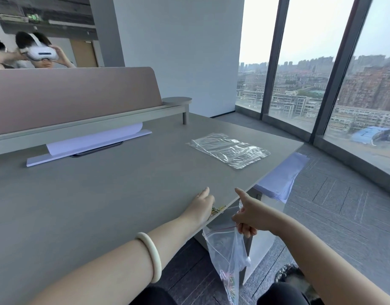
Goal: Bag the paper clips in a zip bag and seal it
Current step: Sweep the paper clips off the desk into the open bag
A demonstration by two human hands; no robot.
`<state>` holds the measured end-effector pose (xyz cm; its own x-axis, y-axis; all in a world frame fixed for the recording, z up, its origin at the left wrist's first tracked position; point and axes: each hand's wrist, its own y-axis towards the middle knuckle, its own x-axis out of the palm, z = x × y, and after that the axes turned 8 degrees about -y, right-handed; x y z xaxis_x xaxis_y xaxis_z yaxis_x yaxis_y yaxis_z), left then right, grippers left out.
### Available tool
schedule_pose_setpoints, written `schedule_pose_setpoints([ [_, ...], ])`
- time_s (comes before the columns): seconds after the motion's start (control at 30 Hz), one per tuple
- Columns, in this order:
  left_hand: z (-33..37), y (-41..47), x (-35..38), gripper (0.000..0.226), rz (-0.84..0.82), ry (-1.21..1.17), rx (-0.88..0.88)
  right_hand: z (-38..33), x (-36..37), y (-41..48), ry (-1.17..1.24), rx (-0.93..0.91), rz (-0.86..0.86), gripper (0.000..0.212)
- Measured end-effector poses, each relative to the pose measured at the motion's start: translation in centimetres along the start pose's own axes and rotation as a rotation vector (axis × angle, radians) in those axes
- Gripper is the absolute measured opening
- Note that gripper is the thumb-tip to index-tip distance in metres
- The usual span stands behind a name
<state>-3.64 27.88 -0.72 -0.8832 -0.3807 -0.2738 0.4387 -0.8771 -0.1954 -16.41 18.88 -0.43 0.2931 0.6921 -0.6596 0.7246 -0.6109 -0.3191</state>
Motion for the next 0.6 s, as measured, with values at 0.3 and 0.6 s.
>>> schedule_pose_setpoints([
  [0.3,0.9,0.8,1.5,0.054,-0.129,-0.206,0.005,0.1,-0.2,-0.1,0.000,0.005,-0.001,0.086],
  [0.6,1.1,-0.1,1.1,0.046,-0.231,-0.352,0.001,0.2,-0.2,0.0,-0.003,-0.004,0.001,0.084],
])
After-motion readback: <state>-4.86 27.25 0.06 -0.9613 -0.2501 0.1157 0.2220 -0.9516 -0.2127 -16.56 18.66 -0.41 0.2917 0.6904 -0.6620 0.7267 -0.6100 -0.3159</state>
